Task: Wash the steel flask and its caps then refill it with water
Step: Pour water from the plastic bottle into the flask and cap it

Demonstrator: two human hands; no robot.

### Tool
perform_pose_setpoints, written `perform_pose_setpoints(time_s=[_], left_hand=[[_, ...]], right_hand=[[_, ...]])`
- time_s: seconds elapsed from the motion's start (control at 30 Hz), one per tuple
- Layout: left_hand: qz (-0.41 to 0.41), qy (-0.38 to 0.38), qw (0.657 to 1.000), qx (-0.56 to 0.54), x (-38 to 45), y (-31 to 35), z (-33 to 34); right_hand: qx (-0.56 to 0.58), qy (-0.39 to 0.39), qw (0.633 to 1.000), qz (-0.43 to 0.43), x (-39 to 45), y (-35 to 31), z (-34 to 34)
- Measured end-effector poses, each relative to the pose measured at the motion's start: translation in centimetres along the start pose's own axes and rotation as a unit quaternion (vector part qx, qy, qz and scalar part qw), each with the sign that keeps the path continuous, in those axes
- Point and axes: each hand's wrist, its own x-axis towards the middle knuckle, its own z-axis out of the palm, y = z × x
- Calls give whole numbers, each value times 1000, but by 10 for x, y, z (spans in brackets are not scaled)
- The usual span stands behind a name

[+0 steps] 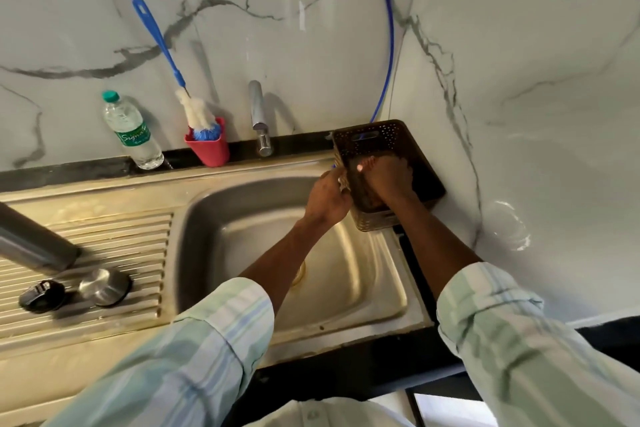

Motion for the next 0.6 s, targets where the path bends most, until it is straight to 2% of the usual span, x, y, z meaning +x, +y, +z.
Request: perform_pose_setpoints(time_s=[0.13, 0.23, 0.3, 0.5, 0.6], left_hand=[[-3, 93, 996, 8, -9, -18, -18], [-18, 194, 981, -6, -20, -40, -46], [-44, 253, 966, -9, -28, -54, -73], [-90, 400, 912, -19, -42, -110, -176], [-124, 419, 899, -42, -40, -138, -231]], right_hand=[[111, 170, 976, -75, -25, -40, 3], [198, 226, 939, -167, -56, -85, 12], [221, 216, 926, -217, -75, -117, 27], [265, 72, 920, -281, -92, -224, 64], [242, 24, 922, -303, -84, -288, 61]])
